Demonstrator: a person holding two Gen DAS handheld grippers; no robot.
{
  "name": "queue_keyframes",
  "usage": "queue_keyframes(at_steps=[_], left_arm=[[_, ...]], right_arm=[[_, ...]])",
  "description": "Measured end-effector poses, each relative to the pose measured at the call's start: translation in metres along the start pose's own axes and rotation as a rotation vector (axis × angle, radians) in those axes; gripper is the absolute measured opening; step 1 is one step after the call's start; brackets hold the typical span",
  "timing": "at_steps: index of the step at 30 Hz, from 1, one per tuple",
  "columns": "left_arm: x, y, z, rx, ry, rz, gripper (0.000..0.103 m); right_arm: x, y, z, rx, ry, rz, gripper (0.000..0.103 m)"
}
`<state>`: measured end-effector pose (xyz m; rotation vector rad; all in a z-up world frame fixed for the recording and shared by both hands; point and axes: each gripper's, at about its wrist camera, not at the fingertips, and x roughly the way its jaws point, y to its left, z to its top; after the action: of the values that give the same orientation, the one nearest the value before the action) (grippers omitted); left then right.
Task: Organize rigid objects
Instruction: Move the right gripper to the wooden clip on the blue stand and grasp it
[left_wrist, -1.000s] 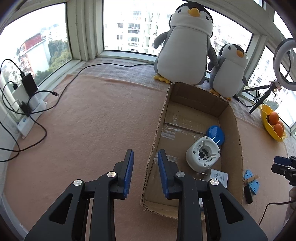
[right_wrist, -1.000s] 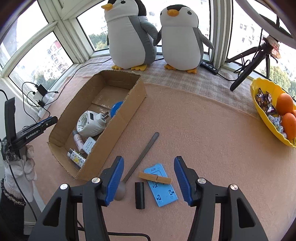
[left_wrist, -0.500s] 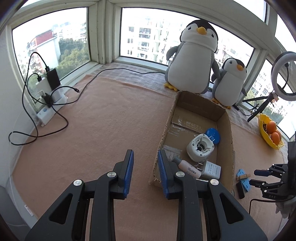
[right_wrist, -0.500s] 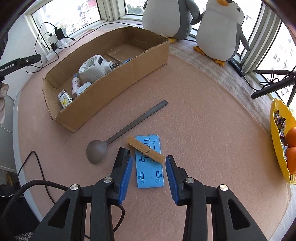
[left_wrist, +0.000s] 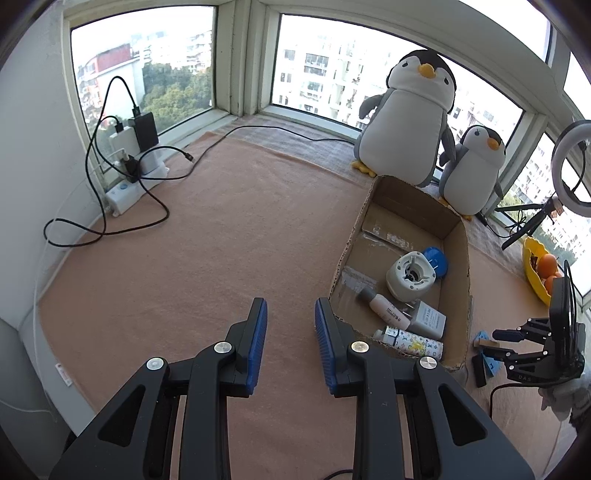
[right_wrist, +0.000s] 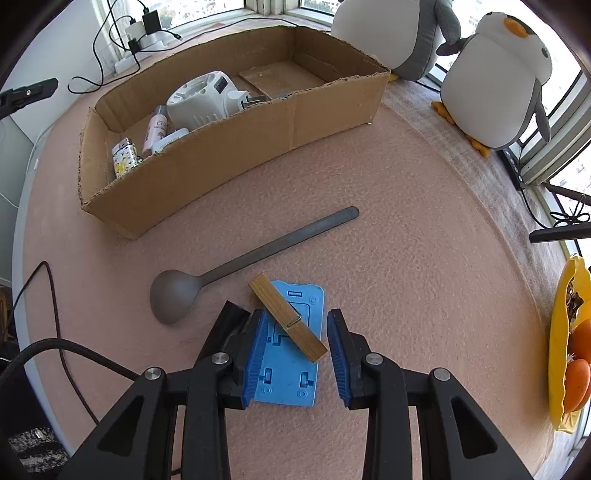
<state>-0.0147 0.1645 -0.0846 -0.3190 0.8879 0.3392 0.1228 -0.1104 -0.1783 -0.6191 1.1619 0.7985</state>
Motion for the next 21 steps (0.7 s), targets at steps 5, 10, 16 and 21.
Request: queue_keyframes(at_steps=[5, 10, 16, 21], left_arm=[[-0.005, -0.004, -0.002, 0.004, -0.005, -0.001, 0.025], [-0.006, -0.007, -0.002, 0.012, -0.008, -0.004, 0.025], [-0.002, -0.01, -0.002, 0.016, 0.004, -0.02, 0.025], [0.005, -0.011, -0.001, 0.016, 0.017, -0.023, 0.025]], right_arm=[[0.005, -0.005, 0.003, 0.022, 0.001, 0.028, 0.021], [0.005, -0.009, 0.003, 0.051, -0.002, 0.045, 0.014], [0.006, -0.011, 0.003, 0.066, -0.007, 0.043, 0.011], [0.004, -0.019, -0.001, 0.131, -0.036, 0.052, 0.011]])
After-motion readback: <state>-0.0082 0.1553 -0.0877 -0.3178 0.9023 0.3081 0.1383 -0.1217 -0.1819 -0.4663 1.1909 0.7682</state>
